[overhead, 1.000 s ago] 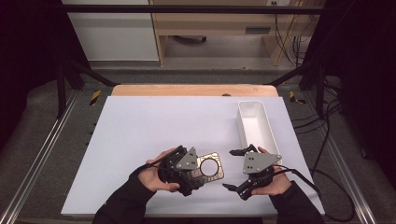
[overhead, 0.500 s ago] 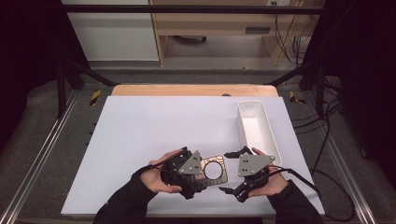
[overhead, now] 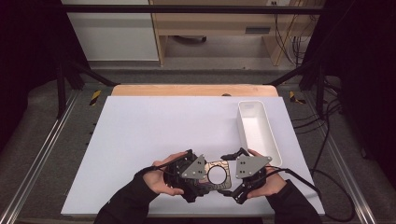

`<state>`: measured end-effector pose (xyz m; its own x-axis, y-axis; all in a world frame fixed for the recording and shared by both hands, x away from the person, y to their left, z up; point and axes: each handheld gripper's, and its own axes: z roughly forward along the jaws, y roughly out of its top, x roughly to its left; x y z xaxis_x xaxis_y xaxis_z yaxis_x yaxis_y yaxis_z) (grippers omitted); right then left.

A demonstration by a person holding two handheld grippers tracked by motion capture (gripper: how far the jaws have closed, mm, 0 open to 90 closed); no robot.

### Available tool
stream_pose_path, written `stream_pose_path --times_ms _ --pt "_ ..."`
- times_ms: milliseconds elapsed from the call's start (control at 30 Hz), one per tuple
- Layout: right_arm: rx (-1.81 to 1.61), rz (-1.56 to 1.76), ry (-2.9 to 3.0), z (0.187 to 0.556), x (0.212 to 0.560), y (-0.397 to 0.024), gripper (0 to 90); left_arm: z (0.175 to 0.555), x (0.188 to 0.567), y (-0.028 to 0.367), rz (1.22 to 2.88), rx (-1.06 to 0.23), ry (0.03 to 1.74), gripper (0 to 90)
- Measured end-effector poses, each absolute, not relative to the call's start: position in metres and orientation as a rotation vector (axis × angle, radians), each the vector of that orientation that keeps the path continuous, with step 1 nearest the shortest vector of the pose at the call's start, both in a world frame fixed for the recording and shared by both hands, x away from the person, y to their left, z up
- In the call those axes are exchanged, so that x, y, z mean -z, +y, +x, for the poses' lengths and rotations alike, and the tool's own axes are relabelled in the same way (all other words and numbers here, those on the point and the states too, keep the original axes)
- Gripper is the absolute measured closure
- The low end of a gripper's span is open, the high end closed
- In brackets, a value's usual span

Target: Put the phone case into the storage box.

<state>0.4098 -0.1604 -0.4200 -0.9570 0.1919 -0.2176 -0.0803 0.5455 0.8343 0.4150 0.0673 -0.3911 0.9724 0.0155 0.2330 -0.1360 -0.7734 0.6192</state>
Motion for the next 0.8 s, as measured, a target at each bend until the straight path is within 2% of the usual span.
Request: stream_pose_path --times_ms 367,533,800 --pt "-1.424 0.026 2.508 0.4094 0.4229 -0.1579 4.2 0.4138 0.3913 0.0663 2.409 -0.262 -0.13 11.5" --pt "-1.458 -0.008 2.505 0.4077 0.4228 -0.1587 8.8 0.4128 0.3912 0.0668 2.403 -0.263 -0.138 11.5" --pt "-1.47 -0.012 2.519 0.409 0.4233 -0.1587 10.1 0.4138 0.3919 0.0674 2.41 -0.252 -0.142 11.4"
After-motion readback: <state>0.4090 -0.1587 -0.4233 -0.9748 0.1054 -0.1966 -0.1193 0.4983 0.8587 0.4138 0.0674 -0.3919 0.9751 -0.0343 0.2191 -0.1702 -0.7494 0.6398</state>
